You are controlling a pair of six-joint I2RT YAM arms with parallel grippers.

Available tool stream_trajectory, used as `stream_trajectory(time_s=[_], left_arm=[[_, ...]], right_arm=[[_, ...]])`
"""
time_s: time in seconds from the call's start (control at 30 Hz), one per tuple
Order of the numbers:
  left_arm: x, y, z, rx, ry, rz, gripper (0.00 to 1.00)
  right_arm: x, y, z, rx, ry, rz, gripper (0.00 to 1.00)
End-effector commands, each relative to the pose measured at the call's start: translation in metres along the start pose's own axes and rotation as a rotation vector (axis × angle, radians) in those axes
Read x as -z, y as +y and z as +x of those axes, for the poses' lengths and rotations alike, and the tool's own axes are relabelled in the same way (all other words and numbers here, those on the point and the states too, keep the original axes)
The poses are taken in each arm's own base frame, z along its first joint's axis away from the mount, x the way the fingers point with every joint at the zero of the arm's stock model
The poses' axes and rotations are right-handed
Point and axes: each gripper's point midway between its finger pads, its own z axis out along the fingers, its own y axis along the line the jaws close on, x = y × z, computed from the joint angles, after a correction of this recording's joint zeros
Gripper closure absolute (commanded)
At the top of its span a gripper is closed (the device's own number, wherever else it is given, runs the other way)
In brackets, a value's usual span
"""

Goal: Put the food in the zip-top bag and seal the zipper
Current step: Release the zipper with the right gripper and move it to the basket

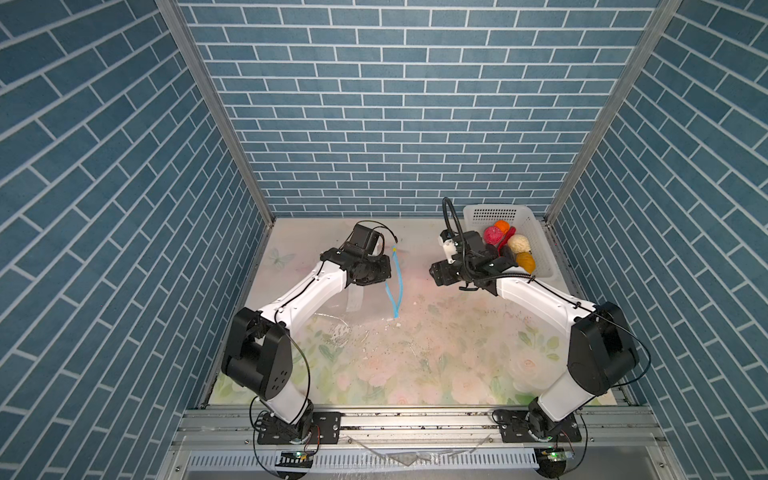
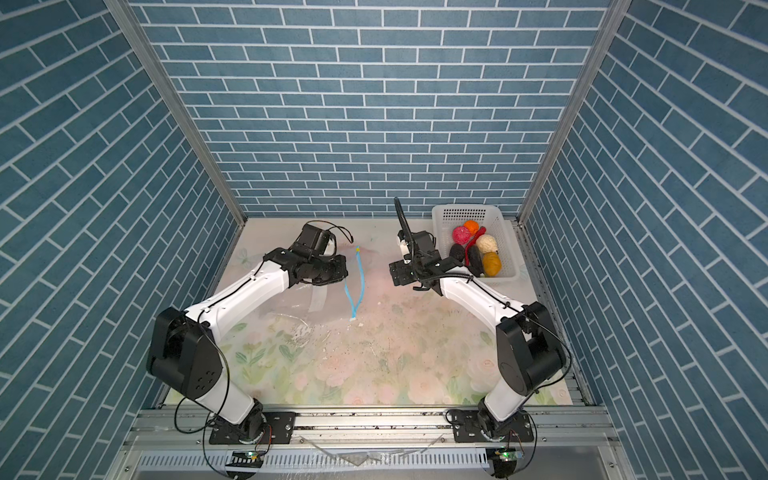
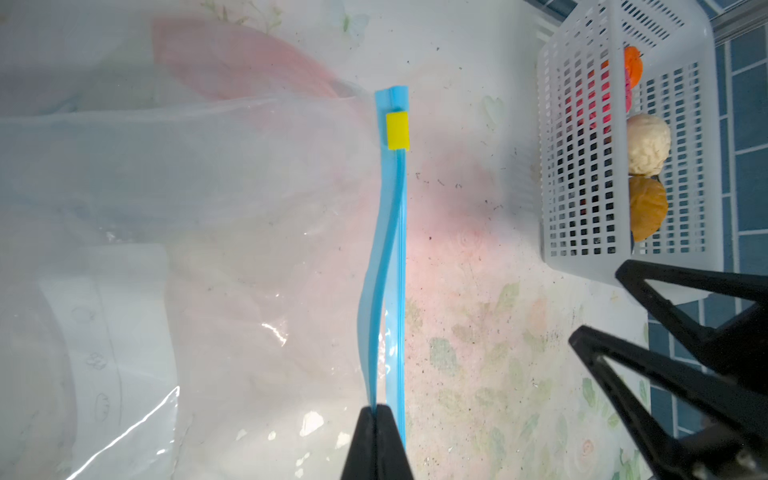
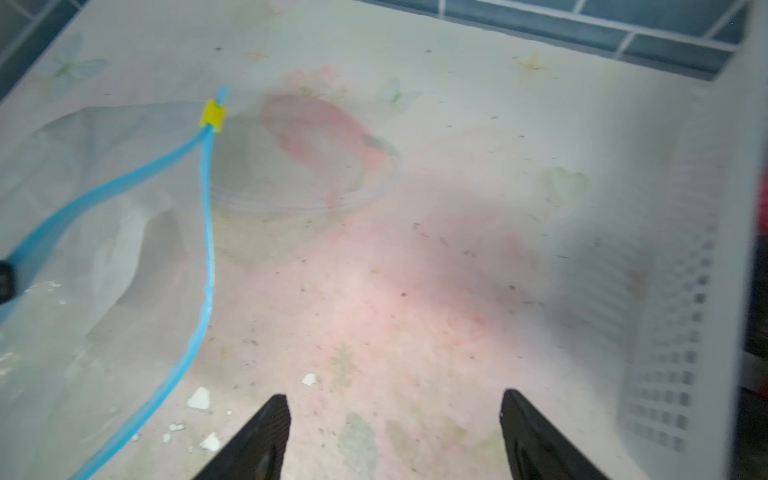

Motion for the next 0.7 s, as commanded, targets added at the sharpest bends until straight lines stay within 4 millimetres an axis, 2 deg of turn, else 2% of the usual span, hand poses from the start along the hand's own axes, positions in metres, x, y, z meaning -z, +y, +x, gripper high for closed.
stream_trajectory(time_s=[0.0,0.13,0.4,0.53,0.67], left_arm=[[-0.002,-0.003,-0.003,0.008,-0.003,-0.013,0.98],[-0.007,-0.009,-0.008,0.012,-0.01,0.001,0.98],[-0.023,-0.018,-0.008,0.004,0.018,0.013,0.98],[-0.029,-0.02,-0.008,0.001,0.027,0.017,0.98],[-0.032,-0.021,-0.01,-0.004,0.035,0.018,0.98]], right_arm=[[0.013,-0.04,-0.003,0.03,0.053,0.134,0.19],[0.009,-0.077,-0.009,-0.026,0.045,0.212,0.2],[-0.026,-0.116,-0.012,-0.101,0.1,0.218,0.25],[-0.042,-0.122,-0.014,-0.128,0.114,0.177,0.27],[-0.054,-0.116,-0.014,-0.139,0.13,0.127,0.28]])
